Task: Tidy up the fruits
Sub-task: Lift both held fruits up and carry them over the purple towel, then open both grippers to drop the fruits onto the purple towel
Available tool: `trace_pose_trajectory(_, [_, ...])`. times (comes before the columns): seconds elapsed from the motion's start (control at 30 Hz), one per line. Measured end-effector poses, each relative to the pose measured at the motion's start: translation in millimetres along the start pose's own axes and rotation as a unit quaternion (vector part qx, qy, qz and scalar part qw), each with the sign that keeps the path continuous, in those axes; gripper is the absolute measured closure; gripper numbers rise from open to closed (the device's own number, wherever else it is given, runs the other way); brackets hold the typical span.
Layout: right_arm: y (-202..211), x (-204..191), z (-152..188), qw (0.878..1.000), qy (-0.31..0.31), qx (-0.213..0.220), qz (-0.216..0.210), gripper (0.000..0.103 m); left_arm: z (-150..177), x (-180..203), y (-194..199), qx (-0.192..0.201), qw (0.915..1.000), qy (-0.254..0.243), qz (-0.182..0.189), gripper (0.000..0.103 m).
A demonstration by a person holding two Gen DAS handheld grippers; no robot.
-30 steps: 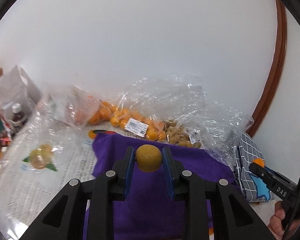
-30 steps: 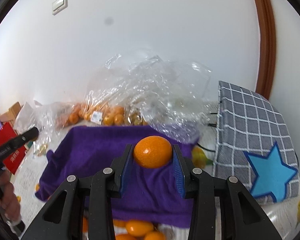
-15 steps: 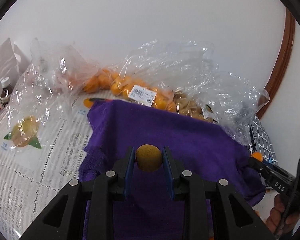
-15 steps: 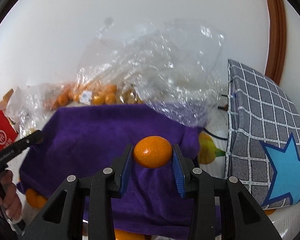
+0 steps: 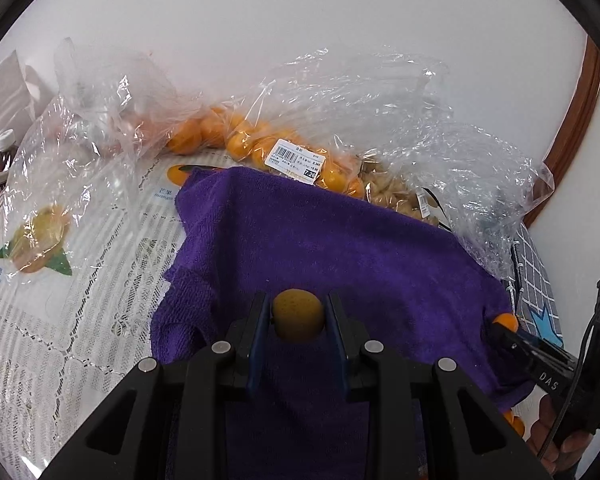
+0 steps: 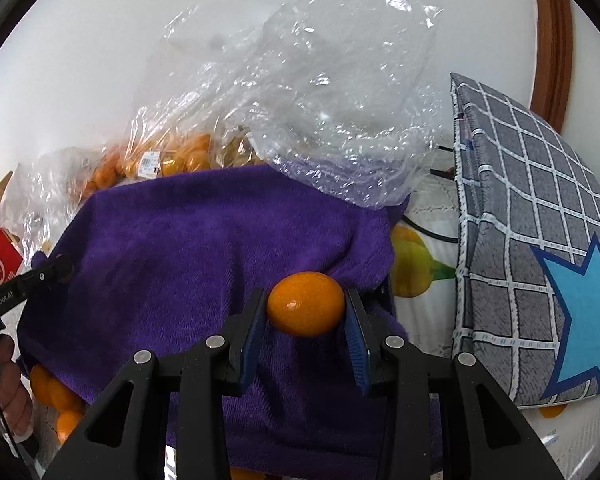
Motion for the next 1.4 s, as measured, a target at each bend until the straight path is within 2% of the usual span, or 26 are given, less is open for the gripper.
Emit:
trace_pose_trajectory(0.27, [-9,-12,9,1.0,0.02,-0.021,0.0,0.065,0,0,1,-0.003,1.0,0.002,0.003,0.076])
trace_pose_trajectory(0.53, [-9,-16,9,0.999,0.028,-0.018,0.001,0.064,0,3,3,0.006,1.0,-0.006,0.002,0.076])
trace_pose_trajectory(0.57, [-8,-16,9,0.999,0.029,-0.018,0.001,0.061,0,3,3,0.005,1.0,-0.006,0.003,0.076])
trace_pose_trajectory(0.6, [-6,-16,8,0.999,0.029,-0.016,-0.002,0.054,0,3,3,0.005,1.0,-0.006,0.004,0.076])
trace_pose_trajectory(0.8, [10,-16,3,1.0,0.027,0.006,0.0,0.031,-1,4,5,0.011,0.9999,-0.008,0.006,0.076])
trace_pose_trajectory(1.17, [36,-13,-4,0.998,0.038,0.05,0.026,0.03,-2,4,6,0.016,0.9997,-0.019,-0.003,0.073])
trace_pose_trajectory(1.4, [59,-19,-7,0.995,0.056,0.072,0.047,0.03,-7,6,13,0.035,0.9992,-0.017,0.011,0.058])
Point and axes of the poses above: each gripper's, at about its wrist camera, not at the fingertips, and y roughly against the way its jaws point, x to its right, z to its underside, the point moved 7 cm from there along -y, roughly the way its jaws point, and after that the axes turned 5 degrees about x, right-handed, at the moved point
